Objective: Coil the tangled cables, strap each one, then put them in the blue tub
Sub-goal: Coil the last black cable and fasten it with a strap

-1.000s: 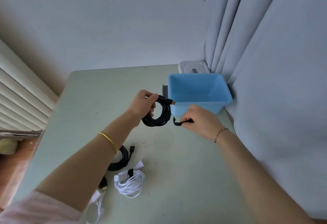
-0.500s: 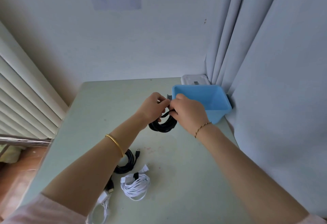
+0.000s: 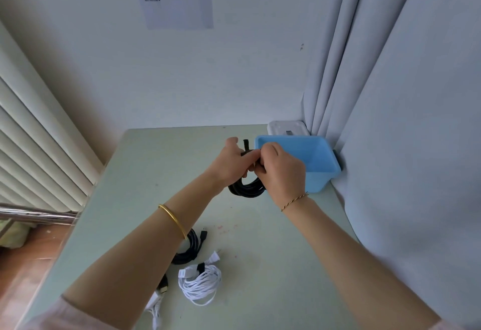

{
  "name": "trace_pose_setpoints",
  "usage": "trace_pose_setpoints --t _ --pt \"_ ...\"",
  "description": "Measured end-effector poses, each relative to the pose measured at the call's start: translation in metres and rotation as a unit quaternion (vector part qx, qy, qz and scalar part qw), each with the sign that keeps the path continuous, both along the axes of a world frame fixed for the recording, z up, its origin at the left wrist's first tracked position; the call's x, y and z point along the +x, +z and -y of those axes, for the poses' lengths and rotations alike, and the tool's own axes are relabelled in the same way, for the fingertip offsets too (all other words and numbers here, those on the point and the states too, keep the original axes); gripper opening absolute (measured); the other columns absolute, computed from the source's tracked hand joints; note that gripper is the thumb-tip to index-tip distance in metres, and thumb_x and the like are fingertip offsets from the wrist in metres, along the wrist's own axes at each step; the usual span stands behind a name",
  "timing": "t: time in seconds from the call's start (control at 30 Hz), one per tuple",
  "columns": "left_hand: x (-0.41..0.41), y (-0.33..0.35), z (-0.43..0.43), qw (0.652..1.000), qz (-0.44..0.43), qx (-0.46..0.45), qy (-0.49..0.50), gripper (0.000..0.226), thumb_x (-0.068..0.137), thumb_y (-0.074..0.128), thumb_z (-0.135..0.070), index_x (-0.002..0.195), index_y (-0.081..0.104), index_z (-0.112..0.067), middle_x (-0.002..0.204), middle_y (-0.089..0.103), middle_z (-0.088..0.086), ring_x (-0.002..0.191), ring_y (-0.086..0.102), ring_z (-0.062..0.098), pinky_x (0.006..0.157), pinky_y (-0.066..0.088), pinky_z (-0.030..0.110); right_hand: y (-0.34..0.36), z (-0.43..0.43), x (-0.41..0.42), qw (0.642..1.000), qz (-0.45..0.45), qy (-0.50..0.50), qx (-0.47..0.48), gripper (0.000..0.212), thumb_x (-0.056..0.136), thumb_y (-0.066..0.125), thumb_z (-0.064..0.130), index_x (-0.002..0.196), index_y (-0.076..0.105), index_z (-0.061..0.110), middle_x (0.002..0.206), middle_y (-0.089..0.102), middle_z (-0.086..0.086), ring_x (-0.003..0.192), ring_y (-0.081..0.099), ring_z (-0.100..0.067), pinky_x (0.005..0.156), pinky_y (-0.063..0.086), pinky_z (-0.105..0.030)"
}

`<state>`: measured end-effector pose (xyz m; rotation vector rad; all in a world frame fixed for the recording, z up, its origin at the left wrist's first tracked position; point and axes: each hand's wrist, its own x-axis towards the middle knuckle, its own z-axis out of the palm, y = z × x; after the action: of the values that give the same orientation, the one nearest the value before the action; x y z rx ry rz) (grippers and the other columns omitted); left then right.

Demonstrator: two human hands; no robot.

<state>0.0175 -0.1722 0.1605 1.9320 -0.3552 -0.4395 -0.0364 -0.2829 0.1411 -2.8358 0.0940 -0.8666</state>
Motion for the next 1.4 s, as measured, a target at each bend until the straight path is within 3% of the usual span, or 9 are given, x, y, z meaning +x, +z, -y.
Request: trace_pose_setpoints --t 0.13,0.23,0.33,0.47,0.57,0.7,0.83,1.13,1.4 --pt "0.004 0.002 -0.003 0.999 0.018 0.028 -0.027 0.040 0.095 0.052 -0.032 0.112 0.050 0.003 0.074 0.060 0.005 0.056 0.048 0.009 0.055 0.039 0.017 0.001 0.001 0.000 0.999 0.030 -0.004 -0.035 0.041 0.056 0.089 0.019 0.060 0.049 0.010 0.053 0.048 0.000 0.036 0.040 -0.015 0.041 0.015 -0.018" --pt "0.003 0.003 -0.004 1.000 0.023 0.010 -0.017 0.023 0.097 0.049 -0.027 0.106 0.055 -0.007 0.088 0.065 0.005 0.056 0.047 0.010 0.053 0.039 0.017 0.002 0.002 0.003 0.999 0.035 -0.001 -0.033 0.037 0.060 0.087 0.015 0.062 0.050 0.010 0.058 0.050 -0.001 0.036 0.039 -0.016 0.040 0.013 -0.019" --pt "0.006 0.002 -0.009 1.000 0.018 -0.023 0.008 0.014 0.098 0.047 -0.019 0.105 0.053 -0.009 0.083 0.064 0.000 0.054 0.045 0.011 0.049 0.038 0.014 0.010 0.007 0.005 1.000 0.002 0.002 -0.008 0.026 0.078 0.075 0.024 0.077 0.055 0.007 0.086 0.054 -0.005 0.050 0.042 -0.018 0.042 0.020 -0.022" --pt "0.012 -0.002 -0.017 0.999 0.009 -0.030 0.017 0.012 0.098 0.047 -0.018 0.104 0.054 -0.010 0.085 0.063 0.002 0.053 0.044 0.012 0.050 0.036 0.018 0.028 0.018 0.005 0.989 -0.144 0.007 -0.017 0.020 0.092 0.055 0.036 0.085 0.054 0.018 0.088 0.050 0.001 0.073 0.047 -0.019 0.065 0.027 -0.029" --pt "0.013 -0.003 -0.017 0.999 0.002 -0.044 0.013 0.008 0.098 0.048 -0.016 0.100 0.054 -0.013 0.083 0.064 0.003 0.050 0.043 0.011 0.048 0.037 0.017 0.034 0.021 0.010 0.990 -0.126 0.049 0.028 0.020 0.087 0.060 0.029 0.075 0.048 0.018 0.082 0.047 0.006 0.079 0.047 -0.019 0.069 0.030 -0.029" --pt "0.013 -0.001 -0.016 0.998 -0.002 -0.059 0.007 0.008 0.098 0.048 -0.015 0.094 0.055 -0.014 0.082 0.065 0.004 0.050 0.043 0.011 0.049 0.037 0.018 0.036 0.017 0.015 0.966 -0.130 0.129 0.182 0.010 0.087 0.060 0.014 0.083 0.054 0.008 0.097 0.066 -0.004 0.094 0.059 -0.023 0.083 0.047 -0.042" --pt "0.015 0.001 -0.017 0.998 -0.002 -0.061 0.008 0.008 0.098 0.049 -0.016 0.095 0.056 -0.014 0.082 0.065 0.004 0.052 0.043 0.012 0.050 0.037 0.020 0.030 0.014 0.016 0.965 -0.098 0.142 0.200 0.005 0.090 0.056 0.010 0.087 0.058 0.006 0.089 0.067 -0.001 0.083 0.060 -0.020 0.076 0.049 -0.043" --pt "0.014 0.000 -0.016 0.995 -0.047 -0.092 0.019 0.012 0.098 0.049 -0.023 0.094 0.055 -0.013 0.082 0.068 0.004 0.055 0.043 0.015 0.051 0.037 0.024 0.035 0.010 0.019 0.977 -0.085 0.136 0.143 0.018 0.096 0.047 0.015 0.081 0.038 0.010 0.085 0.064 -0.005 0.079 0.057 -0.023 0.070 0.048 -0.041" --pt "0.016 0.012 -0.018 0.994 -0.029 -0.107 0.020 0.010 0.092 0.055 -0.009 0.083 0.058 -0.012 0.067 0.066 0.004 0.047 0.036 0.016 0.041 0.028 0.020 0.040 0.012 0.016 0.983 -0.060 0.133 0.114 0.019 0.095 0.051 0.020 0.093 0.052 0.001 0.090 0.064 -0.006 0.082 0.058 -0.025 0.074 0.047 -0.041"
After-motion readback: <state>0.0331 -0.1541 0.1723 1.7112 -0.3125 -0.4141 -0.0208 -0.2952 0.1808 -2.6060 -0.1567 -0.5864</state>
